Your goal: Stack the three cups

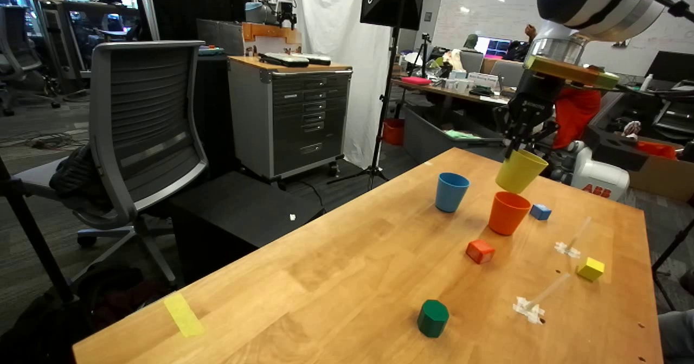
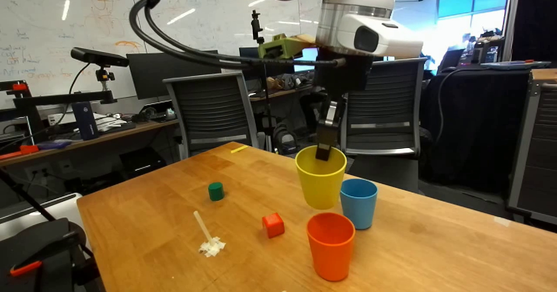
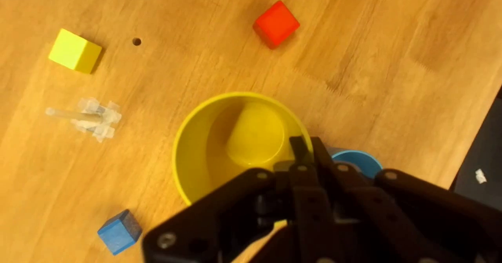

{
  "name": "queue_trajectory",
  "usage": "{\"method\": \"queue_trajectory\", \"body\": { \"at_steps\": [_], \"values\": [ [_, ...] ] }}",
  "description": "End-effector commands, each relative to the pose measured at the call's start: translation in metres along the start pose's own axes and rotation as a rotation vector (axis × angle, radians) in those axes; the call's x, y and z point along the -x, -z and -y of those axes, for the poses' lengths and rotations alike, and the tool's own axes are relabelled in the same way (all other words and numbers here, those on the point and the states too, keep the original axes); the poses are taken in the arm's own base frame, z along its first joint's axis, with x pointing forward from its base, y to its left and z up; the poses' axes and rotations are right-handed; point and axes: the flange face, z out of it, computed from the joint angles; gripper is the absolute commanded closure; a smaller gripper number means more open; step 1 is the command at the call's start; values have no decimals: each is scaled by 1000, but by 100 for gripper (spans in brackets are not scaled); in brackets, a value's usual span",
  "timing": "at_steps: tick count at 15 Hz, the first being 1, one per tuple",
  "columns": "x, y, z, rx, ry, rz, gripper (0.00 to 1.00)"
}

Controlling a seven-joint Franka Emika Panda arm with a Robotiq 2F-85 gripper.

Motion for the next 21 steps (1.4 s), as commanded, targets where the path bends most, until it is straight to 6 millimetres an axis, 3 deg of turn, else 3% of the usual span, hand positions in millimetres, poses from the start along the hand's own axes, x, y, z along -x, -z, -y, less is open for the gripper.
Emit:
{"method": "queue_trajectory", "body": {
  "at_steps": [1, 7, 16, 17, 19, 21],
  "values": [
    [-24, -5, 2, 12, -72, -14, 99],
    [-39, -23, 1, 44, -112, -9, 99],
    [-38, -51, -2, 111, -102, 15, 98],
    [-37, -53, -3, 115, -96, 18, 70],
    [-35, -54, -3, 124, -86, 19, 63],
    [-34, -54, -2, 126, -80, 18, 46]
  ]
}}
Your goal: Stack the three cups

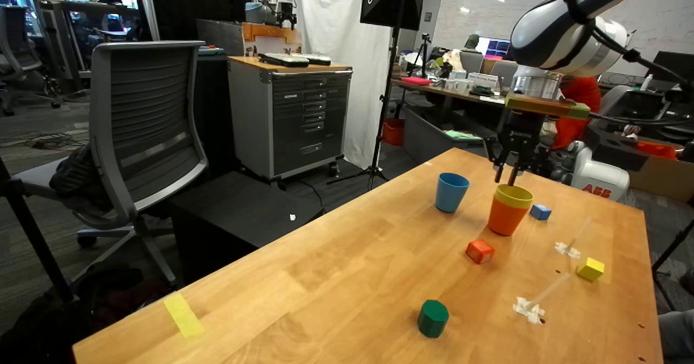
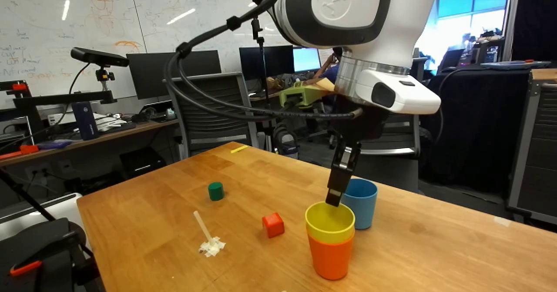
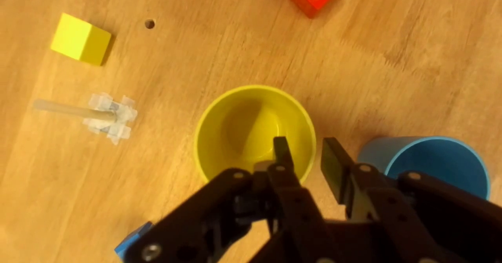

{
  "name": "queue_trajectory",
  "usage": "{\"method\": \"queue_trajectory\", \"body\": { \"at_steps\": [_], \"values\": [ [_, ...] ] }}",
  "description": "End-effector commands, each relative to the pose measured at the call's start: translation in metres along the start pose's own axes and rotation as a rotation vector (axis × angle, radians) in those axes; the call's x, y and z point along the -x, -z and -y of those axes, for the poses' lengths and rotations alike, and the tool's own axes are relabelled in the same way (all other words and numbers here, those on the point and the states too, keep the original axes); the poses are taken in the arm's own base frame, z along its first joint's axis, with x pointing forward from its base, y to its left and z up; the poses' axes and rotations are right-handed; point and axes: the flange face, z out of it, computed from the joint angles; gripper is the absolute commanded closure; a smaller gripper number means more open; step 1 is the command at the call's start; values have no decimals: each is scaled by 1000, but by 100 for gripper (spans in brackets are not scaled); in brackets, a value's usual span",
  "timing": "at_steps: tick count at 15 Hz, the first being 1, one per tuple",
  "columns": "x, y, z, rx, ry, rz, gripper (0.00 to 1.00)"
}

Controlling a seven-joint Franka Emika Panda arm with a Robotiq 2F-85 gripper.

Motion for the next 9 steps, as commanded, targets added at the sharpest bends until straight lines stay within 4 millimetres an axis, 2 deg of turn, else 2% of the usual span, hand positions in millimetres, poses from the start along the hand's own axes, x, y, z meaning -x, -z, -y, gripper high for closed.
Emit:
{"method": "queue_trajectory", "body": {
  "at_steps": [1, 6, 9],
  "values": [
    [3, 7, 3, 23, 12, -1, 39],
    [4, 3, 5, 17, 35, 6, 2],
    [3, -3, 7, 21, 51, 11, 0]
  ]
}}
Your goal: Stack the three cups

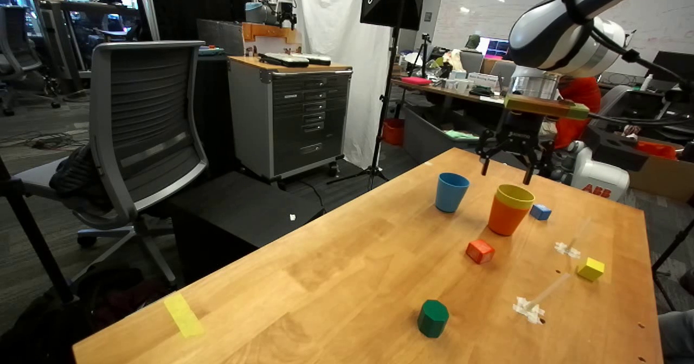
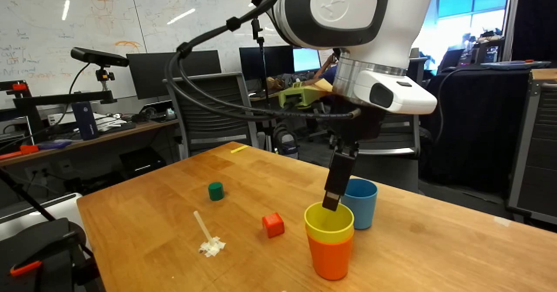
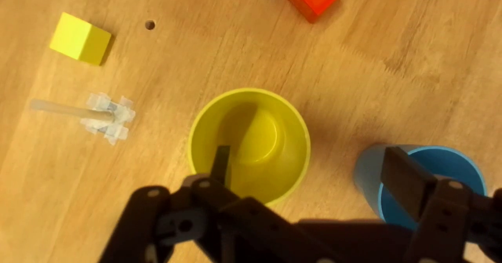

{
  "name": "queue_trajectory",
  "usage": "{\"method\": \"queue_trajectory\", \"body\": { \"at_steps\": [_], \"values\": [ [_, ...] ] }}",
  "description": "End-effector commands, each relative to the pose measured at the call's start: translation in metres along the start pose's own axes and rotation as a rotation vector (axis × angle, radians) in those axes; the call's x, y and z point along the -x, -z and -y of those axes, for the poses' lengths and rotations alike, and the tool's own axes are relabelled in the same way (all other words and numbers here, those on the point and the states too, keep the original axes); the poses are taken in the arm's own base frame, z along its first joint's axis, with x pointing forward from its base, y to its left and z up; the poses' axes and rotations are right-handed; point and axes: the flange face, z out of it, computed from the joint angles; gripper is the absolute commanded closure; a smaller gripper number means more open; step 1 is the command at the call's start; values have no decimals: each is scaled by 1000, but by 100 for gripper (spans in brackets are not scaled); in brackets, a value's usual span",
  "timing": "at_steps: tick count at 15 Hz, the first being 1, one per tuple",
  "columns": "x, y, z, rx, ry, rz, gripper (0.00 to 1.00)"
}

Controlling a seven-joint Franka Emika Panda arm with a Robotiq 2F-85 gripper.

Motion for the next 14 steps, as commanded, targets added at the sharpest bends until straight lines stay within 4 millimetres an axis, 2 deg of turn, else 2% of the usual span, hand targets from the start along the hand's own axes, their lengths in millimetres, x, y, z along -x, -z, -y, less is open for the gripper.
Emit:
{"method": "queue_trajectory", "body": {
  "at_steps": [1, 14],
  "values": [
    [0, -3, 4, 15, 36, 10, 0],
    [-1, -35, 10, 51, 125, 38, 0]
  ]
}}
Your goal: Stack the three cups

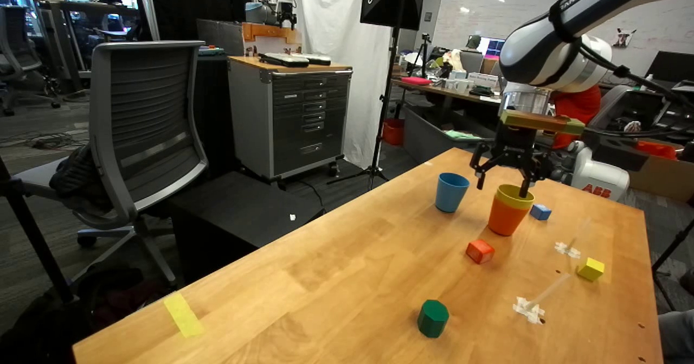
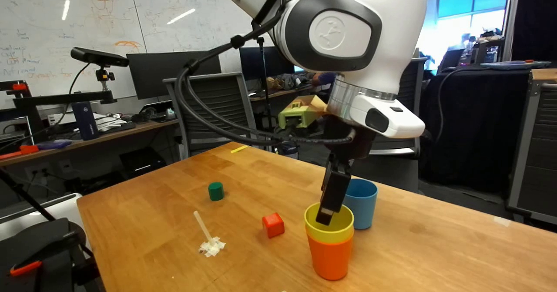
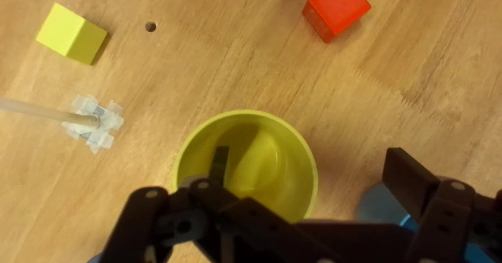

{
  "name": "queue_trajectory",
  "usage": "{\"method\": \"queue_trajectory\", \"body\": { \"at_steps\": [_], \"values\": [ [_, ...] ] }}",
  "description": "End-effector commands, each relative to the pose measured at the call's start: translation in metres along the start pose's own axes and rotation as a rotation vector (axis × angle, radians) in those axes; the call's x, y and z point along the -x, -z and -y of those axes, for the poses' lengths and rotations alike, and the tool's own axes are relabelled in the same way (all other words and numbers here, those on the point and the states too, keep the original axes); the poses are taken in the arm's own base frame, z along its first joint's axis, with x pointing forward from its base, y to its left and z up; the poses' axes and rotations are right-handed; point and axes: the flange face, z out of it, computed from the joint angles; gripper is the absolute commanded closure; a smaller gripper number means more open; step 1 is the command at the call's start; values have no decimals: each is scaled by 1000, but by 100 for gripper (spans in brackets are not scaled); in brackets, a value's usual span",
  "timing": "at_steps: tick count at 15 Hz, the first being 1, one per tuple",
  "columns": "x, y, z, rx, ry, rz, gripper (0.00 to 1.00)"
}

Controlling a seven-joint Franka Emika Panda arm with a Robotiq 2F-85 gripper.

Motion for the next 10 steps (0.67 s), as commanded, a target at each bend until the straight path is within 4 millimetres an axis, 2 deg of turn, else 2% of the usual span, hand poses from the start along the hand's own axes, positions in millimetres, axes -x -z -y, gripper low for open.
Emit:
{"method": "queue_trajectory", "body": {
  "at_steps": [1, 3, 5, 10],
  "values": [
    [-5, -5, 3, 30, 27, 2, 0],
    [-6, -11, 3, 42, 25, 5, 0],
    [-8, -15, 2, 47, 22, 8, 26],
    [-10, -19, 1, 58, 18, 11, 65]
  ]
}}
